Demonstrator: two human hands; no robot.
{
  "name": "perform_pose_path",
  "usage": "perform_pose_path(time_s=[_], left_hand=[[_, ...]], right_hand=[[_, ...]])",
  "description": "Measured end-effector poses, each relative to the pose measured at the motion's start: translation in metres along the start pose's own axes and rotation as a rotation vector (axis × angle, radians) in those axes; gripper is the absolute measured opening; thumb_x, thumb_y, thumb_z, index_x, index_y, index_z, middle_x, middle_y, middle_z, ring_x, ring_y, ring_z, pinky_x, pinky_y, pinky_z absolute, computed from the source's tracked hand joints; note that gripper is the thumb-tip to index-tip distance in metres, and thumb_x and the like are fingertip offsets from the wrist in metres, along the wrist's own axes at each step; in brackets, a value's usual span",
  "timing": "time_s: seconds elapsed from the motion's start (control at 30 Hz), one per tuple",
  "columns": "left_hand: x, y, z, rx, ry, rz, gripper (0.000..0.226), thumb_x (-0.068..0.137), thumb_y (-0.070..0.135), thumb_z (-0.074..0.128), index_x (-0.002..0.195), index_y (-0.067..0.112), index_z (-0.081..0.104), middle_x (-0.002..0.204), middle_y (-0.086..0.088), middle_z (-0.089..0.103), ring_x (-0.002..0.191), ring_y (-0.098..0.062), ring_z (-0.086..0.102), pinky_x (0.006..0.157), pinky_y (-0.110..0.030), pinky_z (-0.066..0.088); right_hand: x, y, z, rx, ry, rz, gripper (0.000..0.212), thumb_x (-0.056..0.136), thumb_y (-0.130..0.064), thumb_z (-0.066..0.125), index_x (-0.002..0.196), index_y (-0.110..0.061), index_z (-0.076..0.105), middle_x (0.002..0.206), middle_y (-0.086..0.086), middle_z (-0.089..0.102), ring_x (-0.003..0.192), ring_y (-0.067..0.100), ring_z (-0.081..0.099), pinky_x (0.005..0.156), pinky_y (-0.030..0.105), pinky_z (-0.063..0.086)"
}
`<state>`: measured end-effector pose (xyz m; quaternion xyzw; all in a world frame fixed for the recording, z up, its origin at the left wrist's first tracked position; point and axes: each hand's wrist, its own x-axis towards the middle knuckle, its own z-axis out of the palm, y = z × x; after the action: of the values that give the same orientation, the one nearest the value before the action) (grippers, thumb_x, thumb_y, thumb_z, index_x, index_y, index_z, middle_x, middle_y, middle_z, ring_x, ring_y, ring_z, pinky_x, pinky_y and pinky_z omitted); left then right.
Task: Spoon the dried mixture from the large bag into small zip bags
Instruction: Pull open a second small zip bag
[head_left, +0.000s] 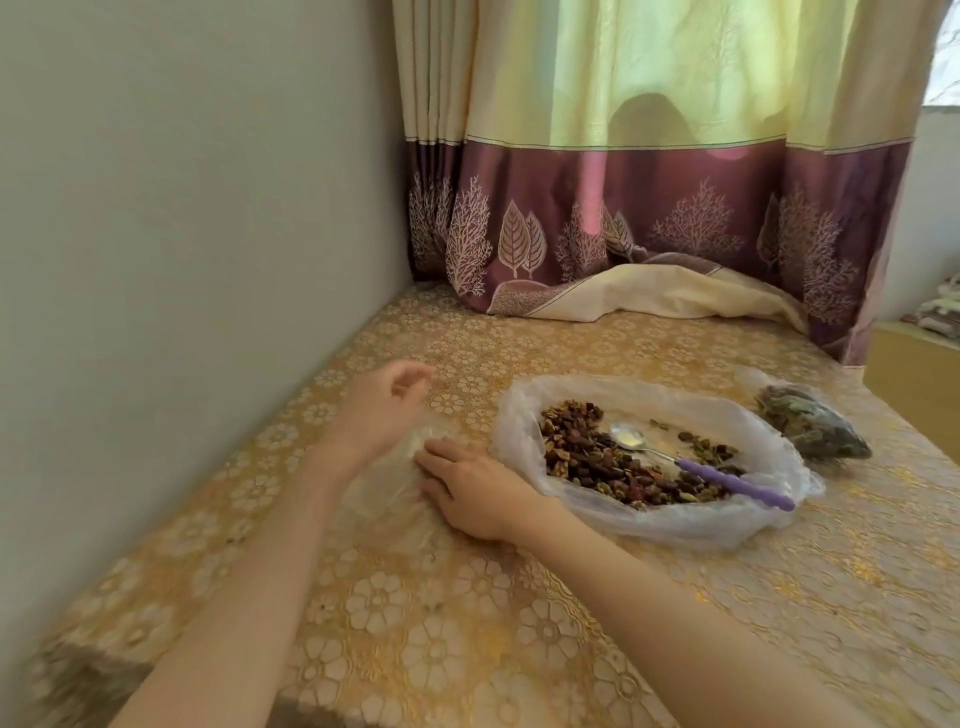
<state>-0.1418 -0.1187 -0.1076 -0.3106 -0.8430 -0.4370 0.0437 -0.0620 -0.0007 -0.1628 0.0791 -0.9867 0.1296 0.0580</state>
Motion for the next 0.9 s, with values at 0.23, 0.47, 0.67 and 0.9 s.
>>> perform_pose_path(time_s=[0.23,0.47,0.67,0.9], left_hand=[[-0.011,-0.067,0.0,0.592,-0.093,-0.262,0.066,0.085,0.062,0.049,0.141,0.03,0.038,0.147,0.002,0.04,0.136,-0.024,0.034,0.111,-0.048,0.024],[-0.008,-0.063,-0.002,0.296,0.312,-0.207,0.025,0.093,0.033,0.053,0.106,0.02,0.07,0.099,-0.001,0.07,0.08,-0.015,0.056,0.075,-0.032,0.048],[0.002,-0.027,-0.014,-0.003,0.451,0.041,0.012,0.091,0.035,0.056,0.095,0.029,0.065,0.093,0.019,0.059,0.089,0.002,0.052,0.074,-0.007,0.033],[0.011,0.025,0.015,-0.051,0.275,0.413,0.018,0.084,0.03,0.061,0.096,0.018,0.069,0.098,0.012,0.062,0.095,0.001,0.055,0.091,-0.011,0.037]], right_hand=[[0.031,0.012,0.006,-0.048,-0.046,0.062,0.048,0.105,-0.024,0.021,0.151,-0.01,0.018,0.159,0.01,0.015,0.147,0.026,0.011,0.119,0.039,0.006],[0.021,0.011,0.01,0.106,0.123,0.028,0.046,0.104,-0.023,0.029,0.148,-0.011,0.026,0.16,0.008,0.014,0.146,0.023,0.013,0.118,0.033,0.01],[0.008,0.0,-0.031,1.05,0.529,0.266,0.048,0.097,-0.043,0.045,0.14,-0.022,0.04,0.13,-0.012,0.051,0.114,0.001,0.054,0.095,0.019,0.047],[-0.041,0.043,-0.094,1.405,0.601,0.393,0.04,0.091,-0.038,0.055,0.122,-0.014,0.06,0.105,0.003,0.068,0.094,0.018,0.066,0.072,0.026,0.055]])
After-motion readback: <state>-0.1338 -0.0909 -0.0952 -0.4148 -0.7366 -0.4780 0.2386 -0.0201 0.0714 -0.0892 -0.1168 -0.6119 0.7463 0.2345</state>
